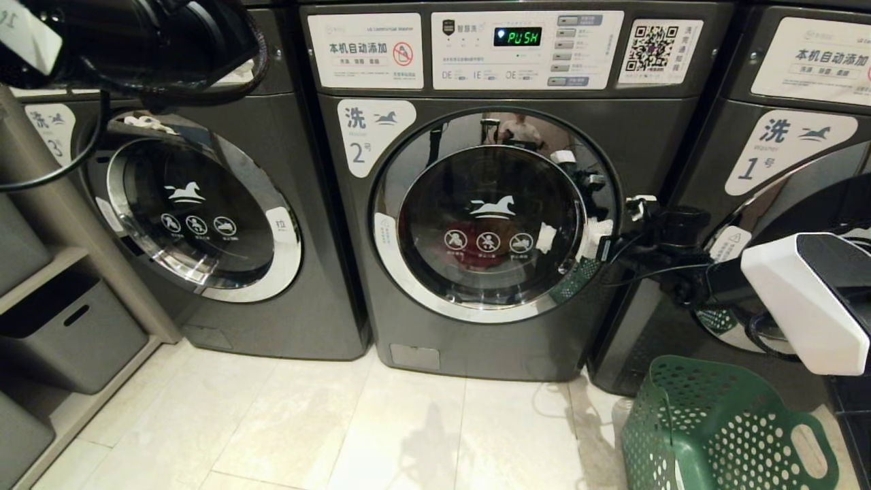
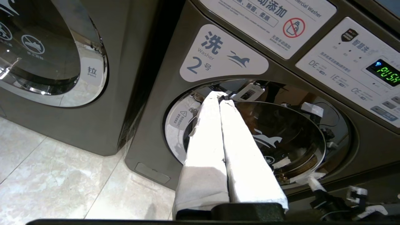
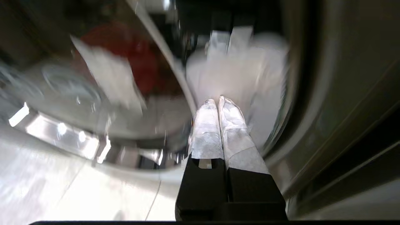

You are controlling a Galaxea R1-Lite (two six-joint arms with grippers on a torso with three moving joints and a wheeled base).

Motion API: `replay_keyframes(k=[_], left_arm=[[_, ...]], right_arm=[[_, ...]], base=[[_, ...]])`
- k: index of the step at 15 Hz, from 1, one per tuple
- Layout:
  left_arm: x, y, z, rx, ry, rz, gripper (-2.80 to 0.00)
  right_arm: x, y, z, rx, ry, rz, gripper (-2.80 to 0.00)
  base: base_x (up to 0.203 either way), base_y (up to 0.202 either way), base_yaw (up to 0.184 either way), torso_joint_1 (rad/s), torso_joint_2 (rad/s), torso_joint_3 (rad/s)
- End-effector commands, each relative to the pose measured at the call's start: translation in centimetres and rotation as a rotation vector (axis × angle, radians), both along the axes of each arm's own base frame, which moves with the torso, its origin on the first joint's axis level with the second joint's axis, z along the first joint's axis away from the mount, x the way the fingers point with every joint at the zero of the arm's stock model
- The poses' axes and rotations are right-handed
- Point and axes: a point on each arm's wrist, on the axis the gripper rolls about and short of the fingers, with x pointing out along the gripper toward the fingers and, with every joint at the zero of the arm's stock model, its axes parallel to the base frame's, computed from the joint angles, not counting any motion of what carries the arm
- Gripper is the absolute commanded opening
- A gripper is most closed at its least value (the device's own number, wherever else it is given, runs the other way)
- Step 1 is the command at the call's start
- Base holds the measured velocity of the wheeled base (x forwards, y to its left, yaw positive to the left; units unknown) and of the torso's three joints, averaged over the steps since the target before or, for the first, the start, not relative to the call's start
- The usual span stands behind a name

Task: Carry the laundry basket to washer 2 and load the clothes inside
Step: Press the washing machine door tightly with the right hand, then press the washing machine switch

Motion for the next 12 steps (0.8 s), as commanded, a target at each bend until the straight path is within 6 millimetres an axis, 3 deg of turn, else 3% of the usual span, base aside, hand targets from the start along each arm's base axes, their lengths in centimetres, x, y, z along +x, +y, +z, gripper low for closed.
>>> replay_keyframes(k=[1,3,5,8,12], left_arm=[[-0.6,0.4,0.4,-0.007,-0.009,0.004,-2.8],[-1.4,0.8,0.6,-0.011,-0.016,0.005,-2.8],[-2.7,1.6,0.7,-0.014,-0.021,0.013,-2.8],[-5.9,5.5,-0.1,-0.012,-0.018,0.125,-2.8],[-13.4,13.5,-2.5,-0.013,-0.035,0.514,-2.8]], right_arm=[[-2.2,0.1,3.1,0.004,-0.013,0.014,-2.8],[-6.4,0.3,7.4,0.015,-0.029,0.042,-2.8],[-13.2,0.4,10.3,0.02,-0.001,0.048,-2.8],[-24.6,0.4,9.1,-0.023,0.108,-0.004,-2.8],[-38.6,0.6,5.2,-0.159,0.121,-0.034,-2.8]], base=[[0.0,0.0,0.0,0.0,0.0,0.0],[0.0,0.0,0.0,0.0,0.0,0.0],[0.0,0.0,0.0,0.0,0.0,0.0],[0.0,0.0,0.0,0.0,0.0,0.0],[0.0,0.0,0.0,0.0,0.0,0.0]])
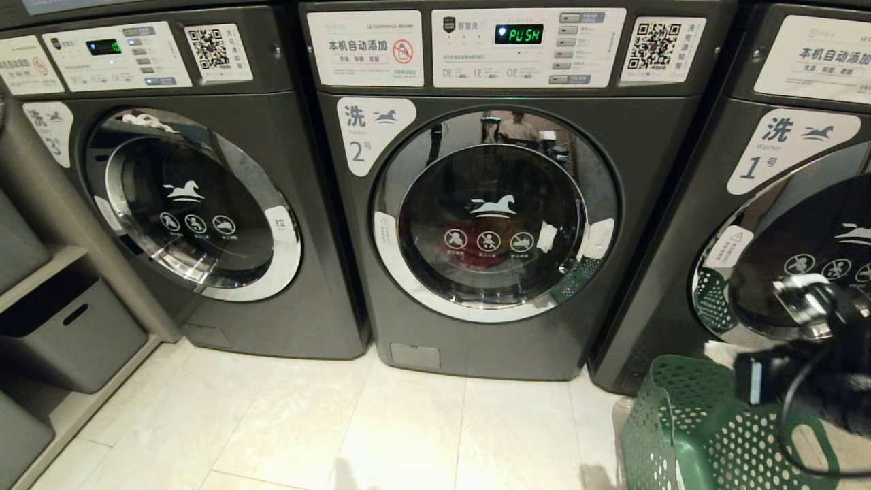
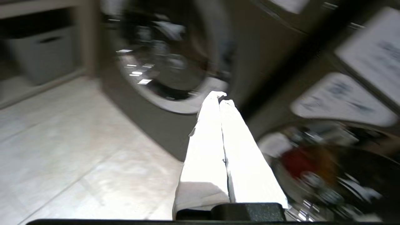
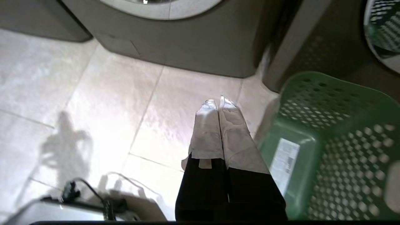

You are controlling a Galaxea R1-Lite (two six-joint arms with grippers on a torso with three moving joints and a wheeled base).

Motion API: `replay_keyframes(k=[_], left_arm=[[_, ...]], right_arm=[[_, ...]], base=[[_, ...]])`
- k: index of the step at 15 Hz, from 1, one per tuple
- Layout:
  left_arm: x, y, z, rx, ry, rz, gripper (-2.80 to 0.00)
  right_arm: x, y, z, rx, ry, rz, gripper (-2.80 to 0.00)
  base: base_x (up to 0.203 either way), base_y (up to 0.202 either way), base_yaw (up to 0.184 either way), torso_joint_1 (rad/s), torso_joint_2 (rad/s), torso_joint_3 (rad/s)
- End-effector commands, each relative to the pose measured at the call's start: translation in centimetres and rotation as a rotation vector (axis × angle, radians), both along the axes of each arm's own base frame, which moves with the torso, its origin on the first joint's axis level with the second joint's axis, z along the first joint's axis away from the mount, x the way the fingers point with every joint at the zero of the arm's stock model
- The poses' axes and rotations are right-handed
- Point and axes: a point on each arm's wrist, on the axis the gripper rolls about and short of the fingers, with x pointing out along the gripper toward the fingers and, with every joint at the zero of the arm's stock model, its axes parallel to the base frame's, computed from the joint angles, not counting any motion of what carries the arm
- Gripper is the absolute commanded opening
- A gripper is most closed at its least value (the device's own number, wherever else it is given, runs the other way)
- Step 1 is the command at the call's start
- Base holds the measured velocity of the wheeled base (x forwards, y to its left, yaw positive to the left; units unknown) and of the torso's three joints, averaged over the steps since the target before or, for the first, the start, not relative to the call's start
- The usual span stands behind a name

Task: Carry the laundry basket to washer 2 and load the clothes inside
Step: Press the washing machine switch

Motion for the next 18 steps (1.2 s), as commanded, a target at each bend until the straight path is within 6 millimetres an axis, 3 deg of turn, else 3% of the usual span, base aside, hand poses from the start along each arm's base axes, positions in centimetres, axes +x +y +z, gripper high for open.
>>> replay_keyframes(k=[1,4,7,9,11,13,18], left_arm=[[-6.7,2.5,-2.0,-0.004,-0.036,0.171,-2.8],[-12.0,2.6,-10.7,0.02,0.119,0.197,-2.8],[-15.2,1.7,-19.3,0.137,0.284,-0.031,-2.8],[-16.6,1.2,-24.2,0.249,0.336,-0.166,-2.8],[-16.6,1.0,-27.9,0.316,0.334,-0.236,-2.8],[-16.3,0.8,-28.8,0.35,0.246,-0.345,-2.8],[-16.7,0.8,-28.6,0.375,0.157,-0.553,-2.8]], right_arm=[[-8.9,0.1,0.2,-0.053,-0.161,-0.009,-2.8],[-15.9,0.2,-1.3,-0.109,-0.246,-0.036,-2.8],[-20.9,0.2,-3.7,-0.142,-0.331,-0.061,-2.8],[-22.4,0.2,-5.2,-0.15,-0.36,-0.077,-2.8],[-22.6,0.1,-6.3,-0.152,-0.304,-0.088,-2.8],[-22.6,0.1,-6.3,-0.154,-0.308,-0.085,-2.8],[-22.6,0.1,-6.2,-0.154,-0.309,-0.087,-2.8]], base=[[0.0,0.0,0.0,0.0,0.0,0.0],[0.0,0.0,0.0,0.0,0.0,0.0],[0.0,0.0,0.0,0.0,0.0,0.0],[0.0,0.0,0.0,0.0,0.0,0.0],[0.0,0.0,0.0,0.0,0.0,0.0],[0.0,0.0,0.0,0.0,0.0,0.0],[0.0,0.0,0.0,0.0,0.0,0.0]])
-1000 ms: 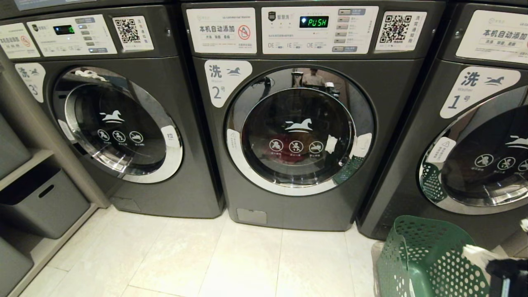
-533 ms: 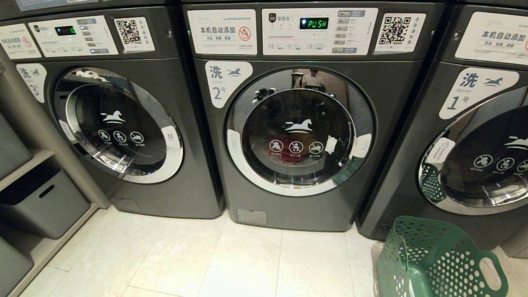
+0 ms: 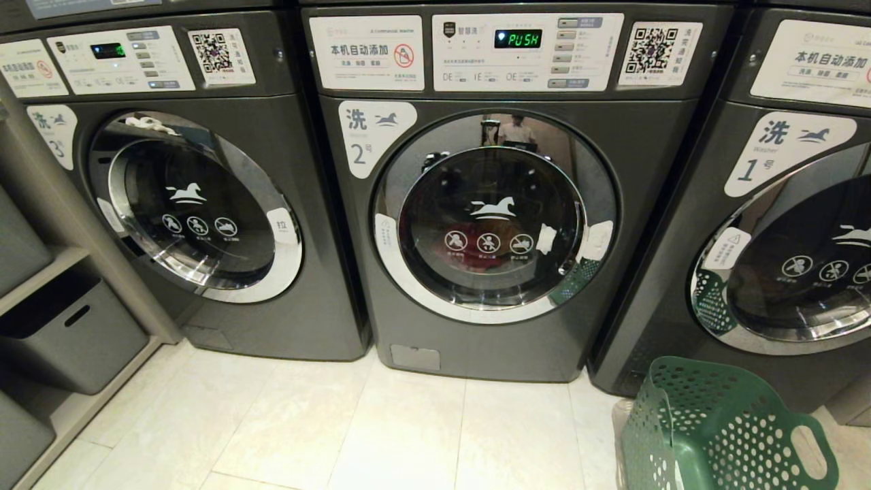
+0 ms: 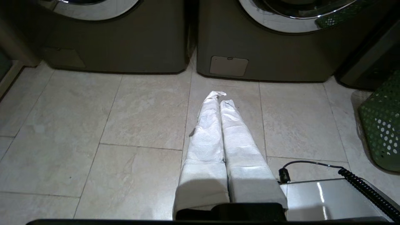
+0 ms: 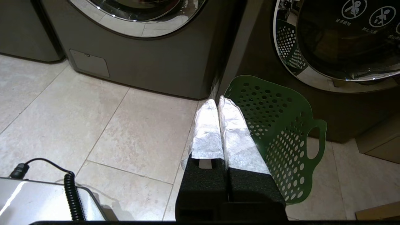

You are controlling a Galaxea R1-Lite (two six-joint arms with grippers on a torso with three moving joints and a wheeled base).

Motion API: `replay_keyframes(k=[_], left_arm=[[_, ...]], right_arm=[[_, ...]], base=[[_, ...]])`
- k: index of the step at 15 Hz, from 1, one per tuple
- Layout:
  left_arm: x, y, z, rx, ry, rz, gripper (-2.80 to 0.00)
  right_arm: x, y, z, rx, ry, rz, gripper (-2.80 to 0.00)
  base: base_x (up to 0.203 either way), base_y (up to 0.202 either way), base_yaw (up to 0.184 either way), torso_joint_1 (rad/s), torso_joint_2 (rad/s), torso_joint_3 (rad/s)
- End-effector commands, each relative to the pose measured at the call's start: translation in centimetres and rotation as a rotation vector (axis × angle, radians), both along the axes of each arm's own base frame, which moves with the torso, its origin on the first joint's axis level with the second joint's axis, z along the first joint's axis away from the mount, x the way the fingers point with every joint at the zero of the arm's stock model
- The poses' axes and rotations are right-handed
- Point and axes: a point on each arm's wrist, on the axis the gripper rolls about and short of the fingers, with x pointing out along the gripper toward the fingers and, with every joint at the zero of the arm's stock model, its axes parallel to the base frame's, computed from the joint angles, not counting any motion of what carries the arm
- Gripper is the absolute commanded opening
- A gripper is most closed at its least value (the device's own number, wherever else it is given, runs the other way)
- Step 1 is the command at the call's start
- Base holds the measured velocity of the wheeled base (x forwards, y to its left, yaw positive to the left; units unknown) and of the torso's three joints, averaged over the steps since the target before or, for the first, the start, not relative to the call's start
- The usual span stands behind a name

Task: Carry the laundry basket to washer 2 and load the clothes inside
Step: Press the washing machine switch

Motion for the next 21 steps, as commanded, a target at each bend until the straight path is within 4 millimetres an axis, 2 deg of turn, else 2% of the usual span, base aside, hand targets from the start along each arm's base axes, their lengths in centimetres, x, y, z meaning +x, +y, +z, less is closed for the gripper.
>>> replay_keyframes(k=[1,5,12,21], left_arm=[[-0.5,0.0,-0.2,0.005,-0.053,-0.003,-2.8],[-2.3,0.1,-1.1,0.029,-0.222,0.059,-2.8],[-2.2,0.2,-1.2,0.037,-0.189,0.078,-2.8],[-2.2,0.2,-1.2,0.035,-0.189,0.078,-2.8]], right_arm=[[0.0,0.0,0.0,0.002,0.004,-0.003,-2.8],[0.0,0.0,-0.1,0.01,0.006,-0.004,-2.8],[0.0,0.0,-0.1,0.08,0.009,-0.015,-2.8],[0.0,0.0,-0.1,0.083,0.009,-0.019,-2.8]], base=[[0.0,0.0,0.0,0.0,0.0,0.0],[0.0,0.0,0.0,0.0,0.0,0.0],[0.0,0.0,0.0,0.0,0.0,0.0],[0.18,0.0,0.0,0.003,0.0,0.001]])
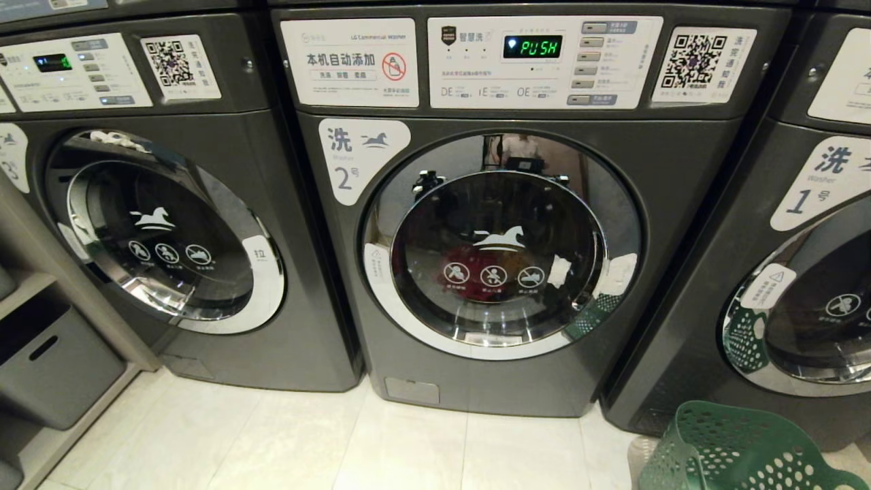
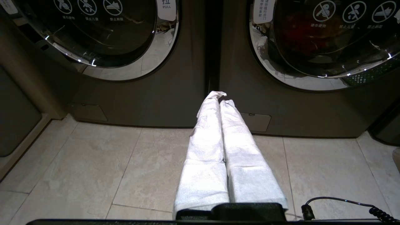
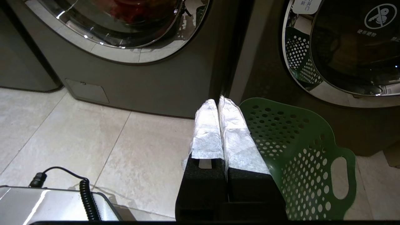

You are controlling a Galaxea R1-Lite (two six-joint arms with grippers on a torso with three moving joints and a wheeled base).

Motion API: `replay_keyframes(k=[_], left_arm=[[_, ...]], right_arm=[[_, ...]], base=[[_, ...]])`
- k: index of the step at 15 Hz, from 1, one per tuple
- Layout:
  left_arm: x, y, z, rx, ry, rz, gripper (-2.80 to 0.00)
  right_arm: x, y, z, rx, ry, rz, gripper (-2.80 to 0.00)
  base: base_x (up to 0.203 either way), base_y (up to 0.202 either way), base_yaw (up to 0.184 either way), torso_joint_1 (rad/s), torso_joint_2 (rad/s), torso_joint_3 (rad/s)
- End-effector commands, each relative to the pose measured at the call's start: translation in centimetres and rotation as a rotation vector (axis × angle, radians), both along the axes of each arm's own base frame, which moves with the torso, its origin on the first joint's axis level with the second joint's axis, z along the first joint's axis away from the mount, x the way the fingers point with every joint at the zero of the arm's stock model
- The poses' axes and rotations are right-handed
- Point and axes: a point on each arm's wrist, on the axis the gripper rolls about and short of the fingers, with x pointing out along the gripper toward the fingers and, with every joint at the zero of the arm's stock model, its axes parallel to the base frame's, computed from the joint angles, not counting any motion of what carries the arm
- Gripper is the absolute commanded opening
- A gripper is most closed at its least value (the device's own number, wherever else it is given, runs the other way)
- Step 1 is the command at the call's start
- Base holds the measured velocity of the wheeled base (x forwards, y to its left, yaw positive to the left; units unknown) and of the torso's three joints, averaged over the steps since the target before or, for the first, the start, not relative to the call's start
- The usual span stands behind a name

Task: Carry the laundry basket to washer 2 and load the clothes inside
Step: Press the washing machine switch

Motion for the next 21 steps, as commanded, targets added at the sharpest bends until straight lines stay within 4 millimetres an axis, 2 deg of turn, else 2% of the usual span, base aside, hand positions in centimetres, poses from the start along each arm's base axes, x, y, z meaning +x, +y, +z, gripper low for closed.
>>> replay_keyframes(k=[1,5,12,21], left_arm=[[0.04,0.0,-0.12,0.0,0.004,0.0,-2.8],[0.05,0.0,-0.15,0.0,0.004,0.001,-2.8],[0.05,0.0,-0.15,-0.002,0.004,0.001,-2.8],[0.04,0.0,-0.11,-0.005,0.003,0.001,-2.8]], right_arm=[[0.02,-0.01,-0.01,-0.001,0.004,-0.003,-2.8],[0.03,-0.01,-0.05,-0.007,0.006,-0.003,-2.8],[0.02,0.0,-0.01,-0.01,0.004,-0.001,-2.8],[0.02,0.0,-0.01,-0.009,0.004,-0.001,-2.8]], base=[[0.192,0.0,0.002,0.003,0.0,0.002],[0.179,0.0,0.003,0.009,-0.01,-0.015],[0.0,0.0,0.0,0.084,-0.38,-0.294],[0.0,0.0,0.0,0.167,-0.48,-0.312]])
